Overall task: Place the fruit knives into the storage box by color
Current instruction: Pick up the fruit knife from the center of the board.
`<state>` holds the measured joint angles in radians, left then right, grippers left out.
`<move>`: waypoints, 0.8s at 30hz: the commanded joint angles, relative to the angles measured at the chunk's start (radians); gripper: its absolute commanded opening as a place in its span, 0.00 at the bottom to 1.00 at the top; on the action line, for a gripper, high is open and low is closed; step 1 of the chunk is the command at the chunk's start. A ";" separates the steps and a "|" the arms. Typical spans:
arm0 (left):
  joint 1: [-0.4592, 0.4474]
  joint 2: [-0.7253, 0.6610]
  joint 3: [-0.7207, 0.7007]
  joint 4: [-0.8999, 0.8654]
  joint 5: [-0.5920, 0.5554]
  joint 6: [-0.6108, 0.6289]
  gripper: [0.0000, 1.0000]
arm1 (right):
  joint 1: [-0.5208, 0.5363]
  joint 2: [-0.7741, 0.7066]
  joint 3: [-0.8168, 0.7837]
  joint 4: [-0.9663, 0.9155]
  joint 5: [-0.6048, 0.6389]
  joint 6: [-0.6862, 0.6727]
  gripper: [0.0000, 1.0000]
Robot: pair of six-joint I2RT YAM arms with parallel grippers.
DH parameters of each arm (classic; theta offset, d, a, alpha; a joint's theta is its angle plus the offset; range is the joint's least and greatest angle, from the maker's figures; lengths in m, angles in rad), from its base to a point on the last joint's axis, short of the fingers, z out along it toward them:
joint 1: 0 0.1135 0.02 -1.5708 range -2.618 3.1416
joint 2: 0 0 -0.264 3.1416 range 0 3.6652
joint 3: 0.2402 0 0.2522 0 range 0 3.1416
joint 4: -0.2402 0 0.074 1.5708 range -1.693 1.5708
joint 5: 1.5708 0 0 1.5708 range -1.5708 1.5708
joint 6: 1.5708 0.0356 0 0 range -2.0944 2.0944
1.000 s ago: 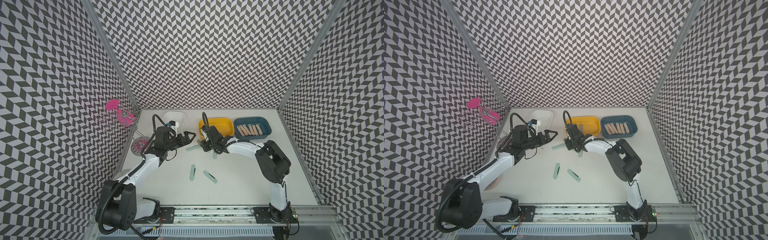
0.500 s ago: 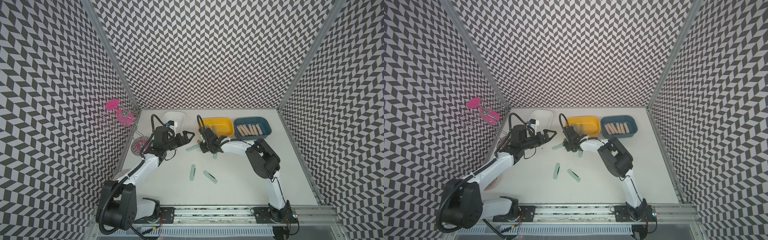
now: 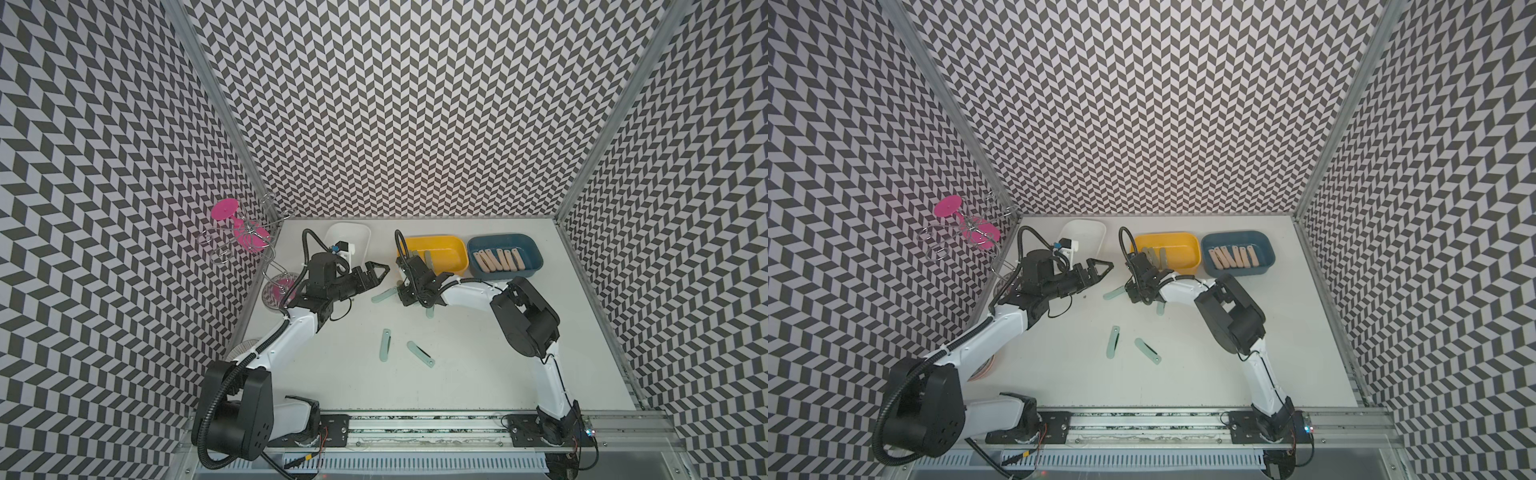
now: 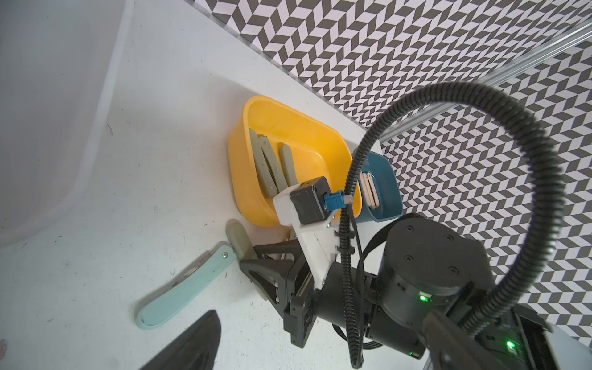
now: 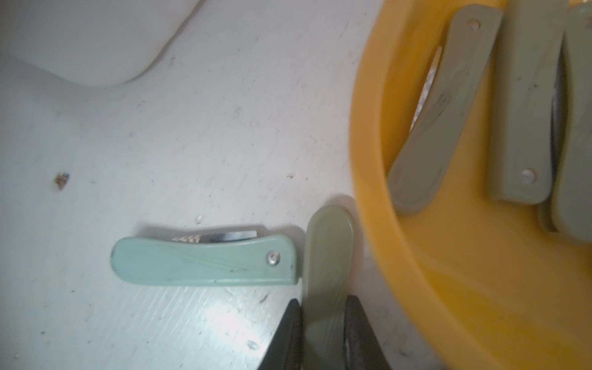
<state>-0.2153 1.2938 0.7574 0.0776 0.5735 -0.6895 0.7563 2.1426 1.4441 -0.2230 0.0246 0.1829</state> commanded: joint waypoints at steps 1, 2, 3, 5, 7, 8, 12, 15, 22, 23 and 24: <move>0.005 -0.017 -0.002 0.025 0.009 -0.004 1.00 | 0.028 -0.055 -0.064 0.005 -0.032 0.030 0.20; 0.005 -0.016 -0.003 0.026 0.009 -0.006 1.00 | 0.033 -0.069 -0.084 0.013 -0.036 0.038 0.20; 0.005 -0.015 -0.004 0.028 0.009 -0.007 1.00 | 0.038 -0.081 -0.101 0.022 -0.037 0.044 0.19; 0.005 -0.013 -0.005 0.032 0.009 -0.010 1.00 | 0.047 -0.105 -0.139 0.038 -0.040 0.059 0.19; 0.004 -0.011 -0.005 0.034 0.009 -0.012 1.00 | 0.053 -0.124 -0.172 0.059 -0.045 0.074 0.19; 0.004 -0.011 -0.005 0.034 0.011 -0.013 1.00 | 0.056 -0.131 -0.186 0.067 -0.051 0.084 0.19; 0.004 -0.020 -0.009 0.040 0.012 -0.014 1.00 | 0.068 -0.148 -0.212 0.079 -0.050 0.108 0.19; 0.003 -0.016 -0.013 0.044 0.014 -0.012 1.00 | 0.071 -0.162 -0.231 0.088 -0.048 0.120 0.18; 0.004 0.006 -0.010 0.048 0.010 -0.013 1.00 | 0.070 -0.211 -0.254 0.094 -0.042 0.130 0.17; 0.004 0.008 -0.007 0.048 0.009 -0.013 1.00 | 0.071 -0.219 -0.255 0.094 -0.039 0.132 0.17; 0.004 0.010 -0.006 0.050 0.008 -0.013 1.00 | 0.070 -0.224 -0.256 0.093 -0.038 0.130 0.17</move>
<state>-0.2153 1.2961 0.7517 0.0978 0.5743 -0.7013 0.8188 1.9751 1.1954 -0.1505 -0.0162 0.3008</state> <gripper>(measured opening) 0.996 0.187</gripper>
